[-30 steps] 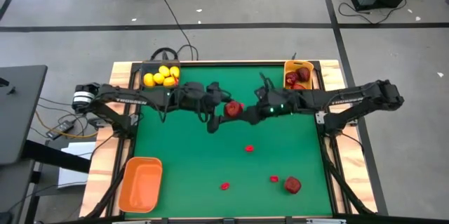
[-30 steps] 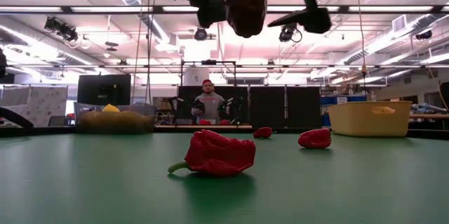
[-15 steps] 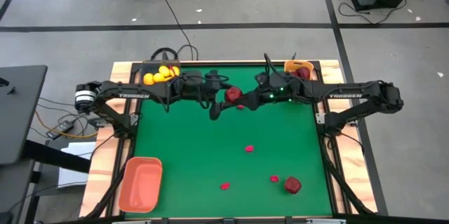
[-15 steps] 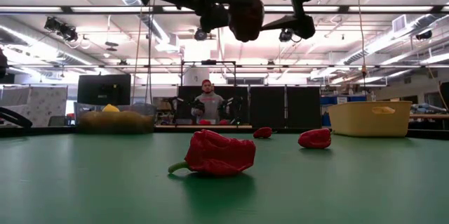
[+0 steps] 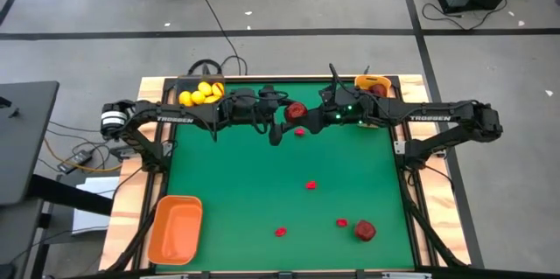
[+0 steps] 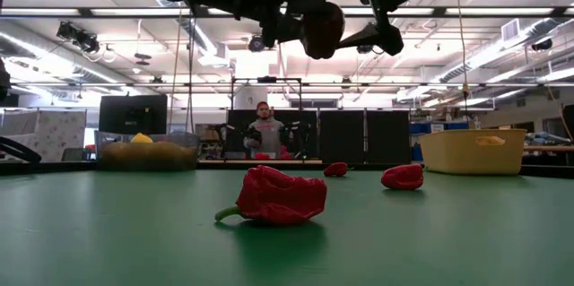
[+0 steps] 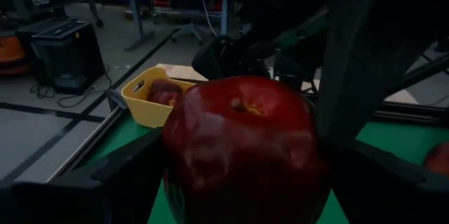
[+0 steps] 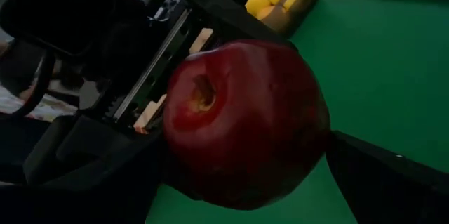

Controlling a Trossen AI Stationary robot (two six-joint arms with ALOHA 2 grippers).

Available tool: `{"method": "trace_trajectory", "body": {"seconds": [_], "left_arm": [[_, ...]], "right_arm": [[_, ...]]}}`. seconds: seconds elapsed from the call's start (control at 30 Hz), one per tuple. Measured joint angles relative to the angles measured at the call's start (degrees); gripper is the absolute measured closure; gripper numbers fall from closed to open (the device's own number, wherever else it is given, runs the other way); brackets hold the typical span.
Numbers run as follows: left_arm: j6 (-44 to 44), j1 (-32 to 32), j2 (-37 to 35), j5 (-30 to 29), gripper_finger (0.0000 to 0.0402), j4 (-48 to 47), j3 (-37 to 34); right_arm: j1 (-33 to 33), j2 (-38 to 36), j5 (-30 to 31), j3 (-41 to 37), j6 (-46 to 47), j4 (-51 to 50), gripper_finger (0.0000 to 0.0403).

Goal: Sort produce into baskets
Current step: Put the left red apple into the yellow bin

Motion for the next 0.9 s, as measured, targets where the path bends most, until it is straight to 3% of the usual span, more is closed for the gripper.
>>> {"method": "trace_trajectory", "body": {"seconds": [0.17, 0.43, 0.7, 0.9], "left_arm": [[-0.2, 0.02, 1.63, -0.57, 0.0042, 2.98, 0.02], [-0.85, 0.31, 1.92, -1.02, 0.0036, 2.54, -0.09], [-4.05, 1.57, 1.64, -0.82, 0.0005, -1.23, 0.22], [-4.99, 3.99, -0.66, 0.46, 0.0005, -5.35, 0.11]], "right_arm": [[-0.45, 0.17, 0.31, 0.0, 0.45, 0.22, 0.0023], [-0.49, 0.79, 1.09, 0.0, 1.21, -0.65, 0.008], [-1.82, 0.92, 1.62, 0.0, 1.51, -0.76, 0.0087], [-4.97, 0.79, 2.7, 0.28, -0.08, -3.25, 0.0092]]}}
